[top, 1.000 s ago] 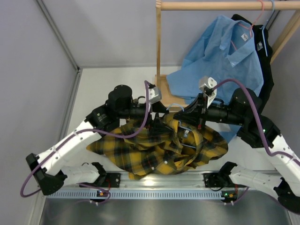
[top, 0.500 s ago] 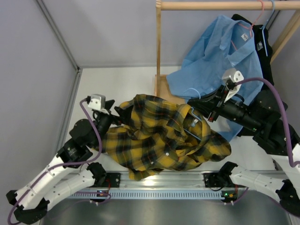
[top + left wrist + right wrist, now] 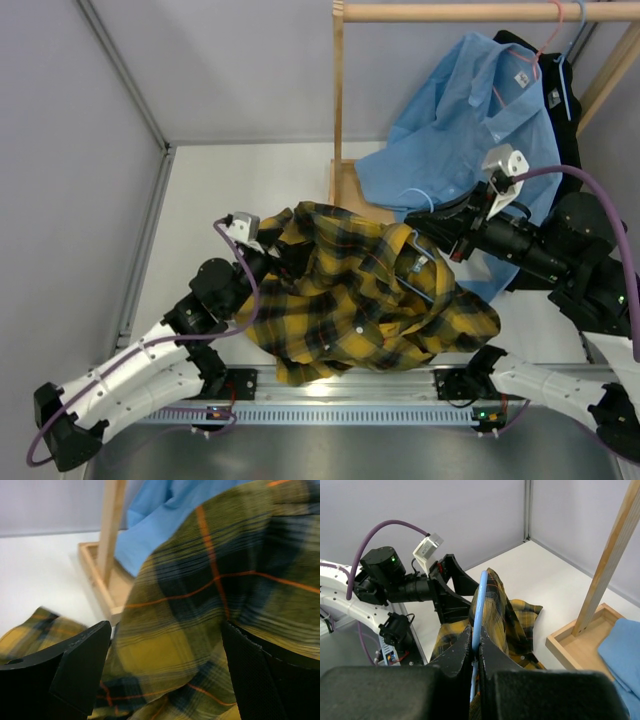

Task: Place the shirt on the hanger

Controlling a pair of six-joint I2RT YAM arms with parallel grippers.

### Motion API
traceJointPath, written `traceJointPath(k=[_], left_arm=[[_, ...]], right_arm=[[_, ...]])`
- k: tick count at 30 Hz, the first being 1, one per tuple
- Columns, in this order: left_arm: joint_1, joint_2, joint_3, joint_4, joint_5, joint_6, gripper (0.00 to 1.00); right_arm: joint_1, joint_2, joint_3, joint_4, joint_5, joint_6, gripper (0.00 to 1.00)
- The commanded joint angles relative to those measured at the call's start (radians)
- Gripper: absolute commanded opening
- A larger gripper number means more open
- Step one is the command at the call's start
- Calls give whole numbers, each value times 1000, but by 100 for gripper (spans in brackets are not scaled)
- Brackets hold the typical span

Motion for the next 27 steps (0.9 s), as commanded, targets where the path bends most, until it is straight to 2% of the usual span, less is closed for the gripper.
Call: traceJointPath(k=[1, 4, 6, 7, 9, 10, 11, 14, 16, 20, 21, 24, 27], left_arm=[[0, 19, -22, 243, 188, -13, 95], [0, 60, -39, 313, 323, 2, 90], [0, 94, -33, 324, 343, 11, 84], [0, 105, -30, 323, 334, 22, 75], [0, 132, -25, 318, 311, 31, 64], [0, 138, -24, 315, 294, 42, 32], [0, 144, -25, 311, 286, 43, 21], [0, 138, -40, 307, 238, 37, 0], [0, 128, -54, 295, 198, 25, 0], [0, 85, -59, 211, -38, -22, 0], [0, 80, -51, 180, -160, -38, 0], [4, 71, -13, 70, -327, -98, 0], [21, 104, 39, -28, -387, -150, 0]], right_arm=[[-6, -2, 23, 35, -16, 0, 0], [-4, 4, 17, 38, -54, -3, 0], [-6, 6, 17, 43, -75, -6, 0], [-4, 4, 17, 43, -77, -8, 0], [-6, 4, 17, 43, -77, -11, 0], [-6, 3, 15, 43, -74, -16, 0], [-6, 0, 11, 43, -63, -17, 0], [-4, -8, -11, 41, -25, -28, 0], [-6, -13, -23, 43, 4, -31, 0], [-6, -37, -58, 56, 4, -29, 0], [-6, -42, -66, 60, 7, -28, 0], [-6, -78, -89, 70, 19, -25, 0], [-6, -103, -101, 72, 27, -23, 0]])
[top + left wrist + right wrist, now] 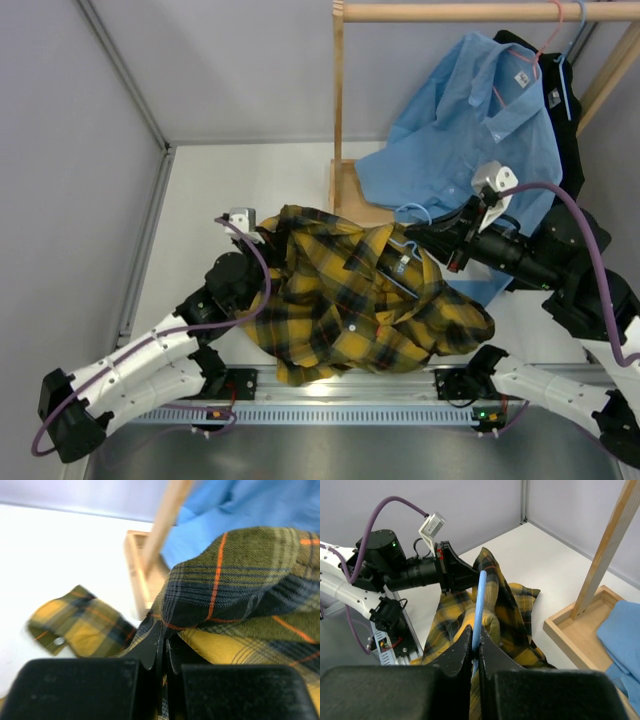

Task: Place the shirt on the hanger

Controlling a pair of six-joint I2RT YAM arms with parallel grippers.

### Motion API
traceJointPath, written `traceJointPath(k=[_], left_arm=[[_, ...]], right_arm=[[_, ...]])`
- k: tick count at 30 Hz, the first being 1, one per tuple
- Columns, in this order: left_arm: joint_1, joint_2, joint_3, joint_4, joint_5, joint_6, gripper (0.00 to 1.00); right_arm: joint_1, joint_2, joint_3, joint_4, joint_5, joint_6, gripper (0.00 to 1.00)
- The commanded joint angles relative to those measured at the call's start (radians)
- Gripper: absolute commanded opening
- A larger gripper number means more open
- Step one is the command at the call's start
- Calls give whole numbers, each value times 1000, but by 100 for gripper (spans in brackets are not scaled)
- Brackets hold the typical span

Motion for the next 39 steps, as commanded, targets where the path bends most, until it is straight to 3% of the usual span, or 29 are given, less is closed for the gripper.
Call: traceJointPath(k=[1, 6, 13, 14, 18, 19, 23, 26, 27, 30, 31, 39], left_arm=[[27, 35, 90, -152, -210, -96, 0], [81, 115, 149, -213, -119, -208, 0], [81, 60, 153, -195, -19, -201, 0], [81, 43, 153, -196, -7, -196, 6], [81, -37, 169, -221, 39, -155, 91], [81, -49, 179, -230, 61, -141, 95], [81, -97, 261, -292, 225, -55, 98], [81, -94, 307, -290, 455, 9, 98], [81, -62, 352, -290, 641, 32, 98], [81, 55, 435, -310, 939, 123, 98], [79, 83, 494, -324, 1130, 146, 98], [79, 259, 735, -492, 1499, 371, 97]], right_arm=[[-4, -55, 7, 69, 17, -1, 0], [-6, -83, -20, 81, 33, -1, 0], [-6, -60, -46, 101, 34, -4, 0], [-6, -58, -46, 104, 31, -2, 0], [-6, -54, -68, 134, 33, 8, 0], [-6, -52, -74, 137, 34, 7, 0], [-6, -55, -83, 150, 43, 10, 0], [-4, -55, -83, 150, 39, 8, 0], [-6, -57, -83, 149, 33, 5, 0], [-6, -58, -86, 146, -36, -4, 0], [-6, -63, -92, 146, -55, -4, 0], [-6, -103, -122, 146, -246, -45, 0]])
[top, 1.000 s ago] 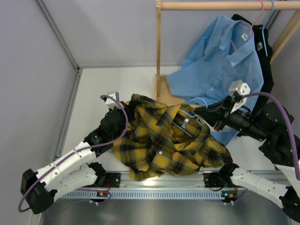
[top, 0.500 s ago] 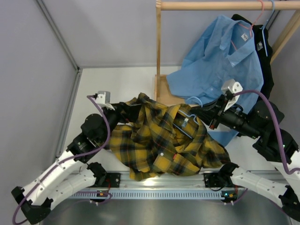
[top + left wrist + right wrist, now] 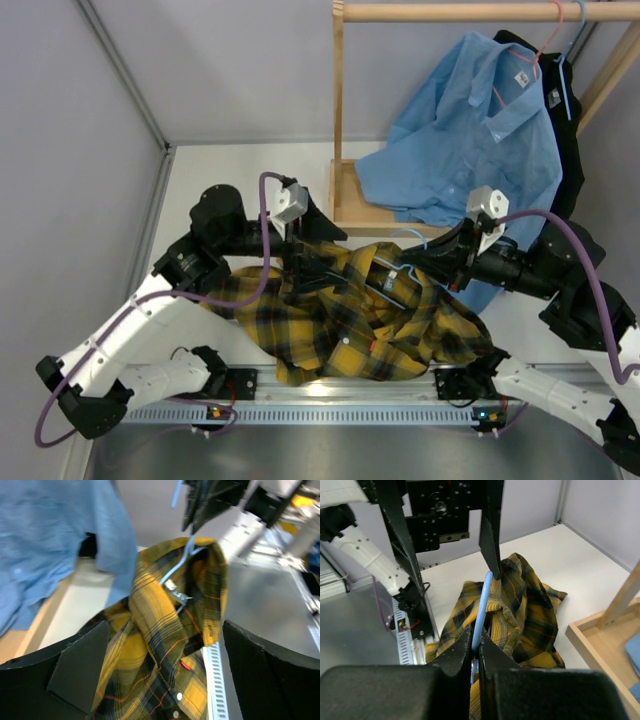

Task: Place the shirt on the hanger

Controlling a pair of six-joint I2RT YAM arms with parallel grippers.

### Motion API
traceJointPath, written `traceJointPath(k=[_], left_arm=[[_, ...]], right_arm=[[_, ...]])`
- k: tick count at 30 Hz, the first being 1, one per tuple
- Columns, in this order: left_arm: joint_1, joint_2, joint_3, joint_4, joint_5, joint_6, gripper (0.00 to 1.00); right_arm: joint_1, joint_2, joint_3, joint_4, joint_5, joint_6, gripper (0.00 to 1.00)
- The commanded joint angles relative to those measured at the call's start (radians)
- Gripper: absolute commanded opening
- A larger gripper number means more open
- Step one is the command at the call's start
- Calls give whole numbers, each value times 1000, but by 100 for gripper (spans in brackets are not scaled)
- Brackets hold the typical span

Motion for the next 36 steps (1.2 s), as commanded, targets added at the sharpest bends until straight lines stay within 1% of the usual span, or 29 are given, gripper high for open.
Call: traceJointPath(k=[1, 2, 5, 8, 9, 10, 19, 20, 22, 23, 26, 27, 29, 32, 36], left_arm=[[1, 66, 133, -105, 321, 148, 97], [1, 85, 172, -124, 390, 171, 97], [1, 126, 177, -139, 443, 160, 98], [-26, 145, 145, -139, 382, 162, 98], [-39, 150, 137, -141, 325, 168, 98], [-64, 151, 129, -141, 302, 174, 97], [-135, 205, 117, -141, 239, 224, 91], [-140, 209, 118, -142, 237, 228, 86], [-154, 219, 120, -142, 224, 234, 82], [-158, 220, 120, -144, 222, 237, 77], [-174, 226, 117, -142, 207, 247, 65], [-175, 228, 115, -144, 204, 249, 54], [-175, 226, 114, -142, 201, 252, 42], [-175, 225, 111, -144, 199, 257, 38], [-175, 210, 109, -142, 198, 263, 38]], right_arm=[[-6, -18, 11, 94, -143, -27, 0], [-6, -19, 13, 94, -152, -27, 0], [-6, -24, 17, 94, -167, -28, 0], [-6, -23, 22, 94, -184, -31, 0], [-6, -21, 24, 92, -195, -36, 0], [-4, -19, 24, 94, -213, -37, 0], [-4, -33, 10, 100, -233, -50, 0], [-6, -35, 7, 103, -234, -50, 0], [-6, -41, -6, 112, -230, -50, 0], [-6, -42, -9, 114, -229, -50, 0], [-6, -49, -21, 123, -227, -51, 0], [-6, -50, -27, 124, -227, -51, 0], [-6, -49, -30, 124, -224, -53, 0], [-6, -47, -33, 123, -224, -53, 0], [-6, -47, -33, 123, -220, -56, 0]])
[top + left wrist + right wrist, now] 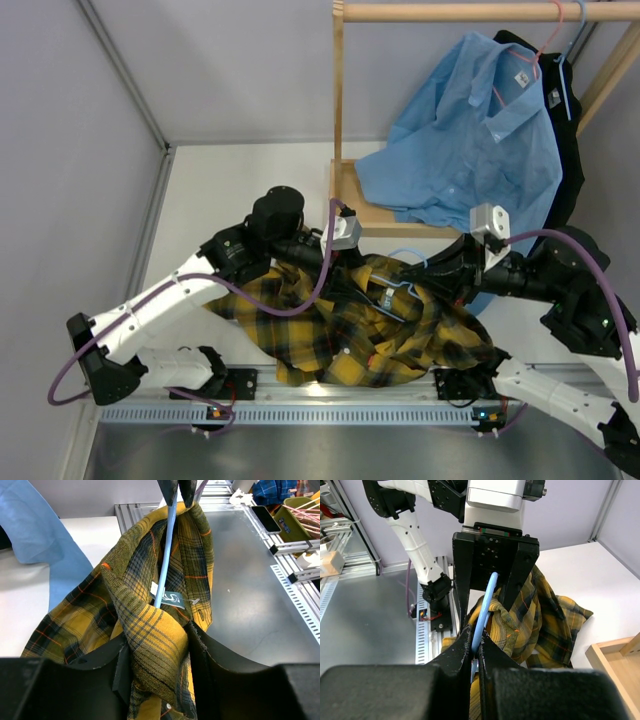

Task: Place the shirt on the hanger

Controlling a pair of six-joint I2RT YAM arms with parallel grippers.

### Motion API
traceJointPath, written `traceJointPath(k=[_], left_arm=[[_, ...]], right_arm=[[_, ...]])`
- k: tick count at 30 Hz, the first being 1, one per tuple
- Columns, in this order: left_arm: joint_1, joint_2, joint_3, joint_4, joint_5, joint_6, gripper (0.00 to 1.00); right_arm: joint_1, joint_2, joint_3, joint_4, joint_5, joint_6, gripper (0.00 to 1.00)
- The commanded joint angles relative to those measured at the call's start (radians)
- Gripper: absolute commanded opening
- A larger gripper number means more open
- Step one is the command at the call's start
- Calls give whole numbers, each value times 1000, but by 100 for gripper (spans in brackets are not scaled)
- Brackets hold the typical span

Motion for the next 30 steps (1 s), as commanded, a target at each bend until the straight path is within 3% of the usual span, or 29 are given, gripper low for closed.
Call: traceJointPath(k=[1, 4, 5, 8, 15, 26, 30], left_arm=[[-4, -21, -8, 22, 18, 35, 36], [-4, -34, -15, 21, 15, 42, 39], [-4, -34, -15, 21, 11, 42, 62], [-4, -46, -18, 21, -23, 54, 81], [-1, -66, 28, -99, -124, 132, 84], [1, -8, 73, -156, -103, 141, 73], [1, -17, 93, -170, -120, 151, 75]], right_arm=[[-6, -5, 8, 86, -9, -17, 0], [-6, -2, 11, 86, -11, -23, 0], [-6, -2, 10, 86, -14, -25, 0], [-6, -2, 5, 86, -11, -29, 0], [-6, -28, 0, 78, -9, -20, 0], [-4, -26, -26, 69, -31, -34, 0], [-6, -37, -36, 61, -20, -36, 0]])
